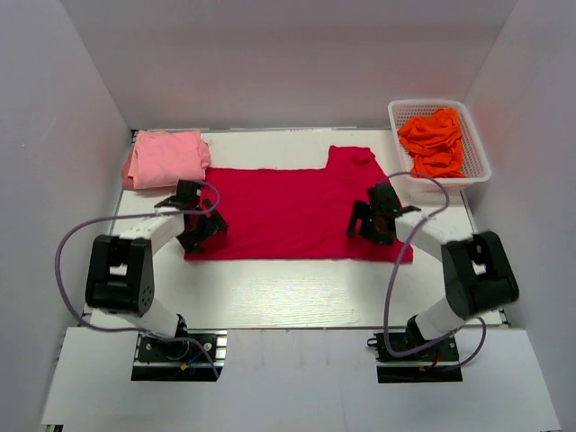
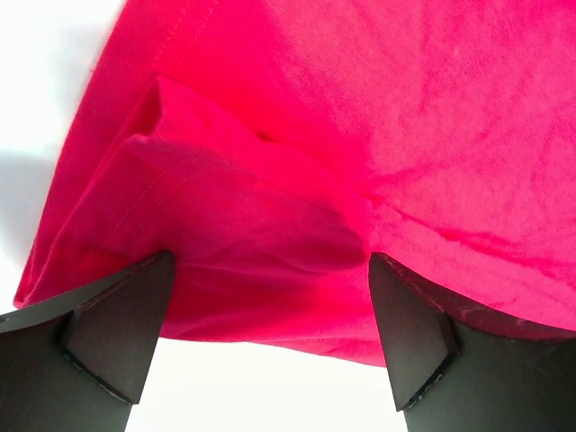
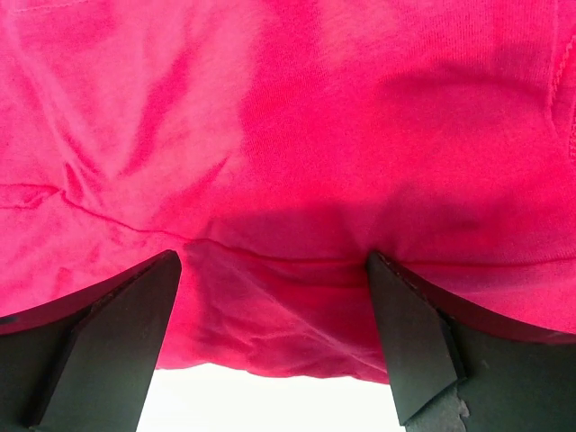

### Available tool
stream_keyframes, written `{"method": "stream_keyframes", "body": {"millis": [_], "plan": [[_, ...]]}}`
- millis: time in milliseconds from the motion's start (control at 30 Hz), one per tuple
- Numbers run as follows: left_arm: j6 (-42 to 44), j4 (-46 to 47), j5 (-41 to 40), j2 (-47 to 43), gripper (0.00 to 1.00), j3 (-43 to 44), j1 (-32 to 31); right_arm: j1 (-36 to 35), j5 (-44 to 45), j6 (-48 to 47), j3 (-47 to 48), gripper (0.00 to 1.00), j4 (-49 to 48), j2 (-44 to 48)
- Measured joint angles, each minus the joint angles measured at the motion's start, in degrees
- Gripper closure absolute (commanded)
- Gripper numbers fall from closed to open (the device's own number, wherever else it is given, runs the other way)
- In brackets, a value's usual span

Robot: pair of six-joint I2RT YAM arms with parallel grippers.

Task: Fold and stack the t-shirts
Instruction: Fold the flattened tshirt in 1/3 of the way

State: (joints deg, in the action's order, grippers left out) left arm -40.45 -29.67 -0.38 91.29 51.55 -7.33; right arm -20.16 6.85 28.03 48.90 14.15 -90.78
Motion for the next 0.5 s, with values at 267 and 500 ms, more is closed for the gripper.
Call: {"method": "stream_keyframes", "body": {"millis": [267, 500], "plan": [[-7.2, -9.7, 3.8, -18.6, 0.00, -15.5, 0.0, -0.3, -2.5, 5.8, -16.7, 0.10, 8.6, 22.0], [-13.2, -27.4, 3.3, -28.5, 0.00, -13.8, 0.1, -1.0, -3.0, 5.4, -16.9, 0.10, 21.1, 30.7]]}}
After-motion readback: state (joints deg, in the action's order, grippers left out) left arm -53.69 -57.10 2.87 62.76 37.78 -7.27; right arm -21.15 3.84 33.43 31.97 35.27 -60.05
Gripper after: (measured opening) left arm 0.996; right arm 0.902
